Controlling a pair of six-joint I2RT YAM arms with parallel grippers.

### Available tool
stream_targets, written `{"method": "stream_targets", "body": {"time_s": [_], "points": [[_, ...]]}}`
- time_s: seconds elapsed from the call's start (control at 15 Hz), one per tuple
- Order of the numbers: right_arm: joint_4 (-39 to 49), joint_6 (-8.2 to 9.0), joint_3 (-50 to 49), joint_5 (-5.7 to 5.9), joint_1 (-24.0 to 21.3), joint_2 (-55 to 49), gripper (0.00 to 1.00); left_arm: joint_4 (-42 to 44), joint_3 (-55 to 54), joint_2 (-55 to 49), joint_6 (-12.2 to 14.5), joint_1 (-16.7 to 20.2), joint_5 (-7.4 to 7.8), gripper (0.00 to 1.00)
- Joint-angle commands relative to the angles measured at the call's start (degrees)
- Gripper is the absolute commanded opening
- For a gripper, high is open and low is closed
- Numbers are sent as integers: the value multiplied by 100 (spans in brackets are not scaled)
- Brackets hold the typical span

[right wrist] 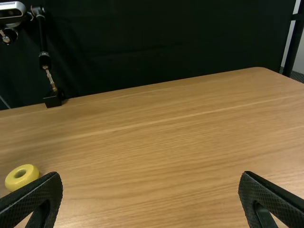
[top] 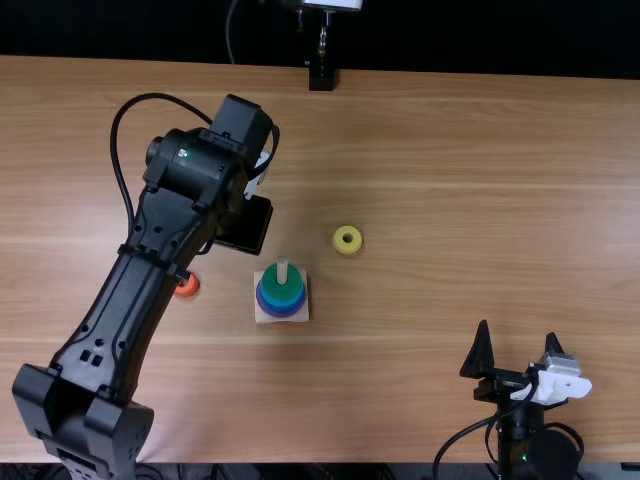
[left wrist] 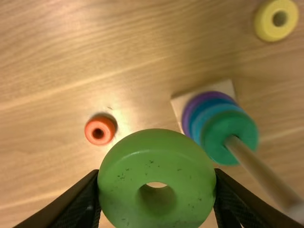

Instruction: Build the Hanoi tower: stack the rings onto the peg from bottom to top in this color order: purple, dark blue, light blue, dark green, light green, yellow, orange.

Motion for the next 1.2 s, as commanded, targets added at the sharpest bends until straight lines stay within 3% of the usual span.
{"method": "stream_targets", "body": {"time_s": [0.0, 0.13, 0.6, 1.13], "points": [[-60, 12, -88, -10, -40, -69, 100, -155, 254, -217, -351, -134, 14, 0], [-60, 12, -88, -10, -23, -69, 100, -376, 412, -244, -583, -354, 14, 0], [-60, 12, -79, -10, -40, -69, 100, -376, 570, -217, -952, -890, 4, 0], [-60, 12, -79, -10, -40, -69, 100, -344, 535, 20, -963, -1022, 25, 0]]}}
